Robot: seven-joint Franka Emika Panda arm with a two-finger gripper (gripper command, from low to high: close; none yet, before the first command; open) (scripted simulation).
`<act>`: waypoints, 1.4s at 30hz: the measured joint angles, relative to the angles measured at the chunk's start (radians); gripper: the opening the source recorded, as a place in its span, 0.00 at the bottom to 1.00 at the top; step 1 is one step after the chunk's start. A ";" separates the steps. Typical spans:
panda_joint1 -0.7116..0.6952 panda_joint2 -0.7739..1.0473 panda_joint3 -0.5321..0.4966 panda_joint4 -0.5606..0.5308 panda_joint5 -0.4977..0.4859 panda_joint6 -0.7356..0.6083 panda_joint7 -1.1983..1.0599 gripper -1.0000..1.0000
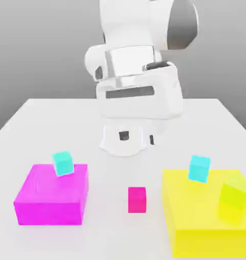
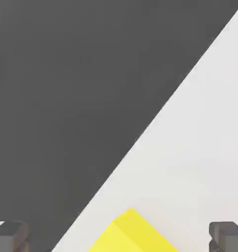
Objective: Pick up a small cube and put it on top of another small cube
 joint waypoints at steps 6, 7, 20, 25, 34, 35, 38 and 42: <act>-0.034 0.100 0.081 -0.093 -0.007 0.087 0.244 0.50; -0.040 0.115 0.094 -0.109 -0.014 0.103 0.289 0.50; -0.159 0.293 0.198 -0.231 -0.260 0.271 0.810 0.50; -0.170 0.358 0.170 -0.210 -0.379 0.317 0.886 0.50; -0.024 0.484 -0.034 -0.184 -0.610 0.416 1.055 0.50; 0.001 0.499 -0.061 -0.183 -0.624 0.428 1.067 0.50; 0.073 0.541 -0.136 -0.183 -0.656 0.466 1.099 0.50; 0.114 0.568 -0.175 -0.184 -0.661 0.491 1.110 0.00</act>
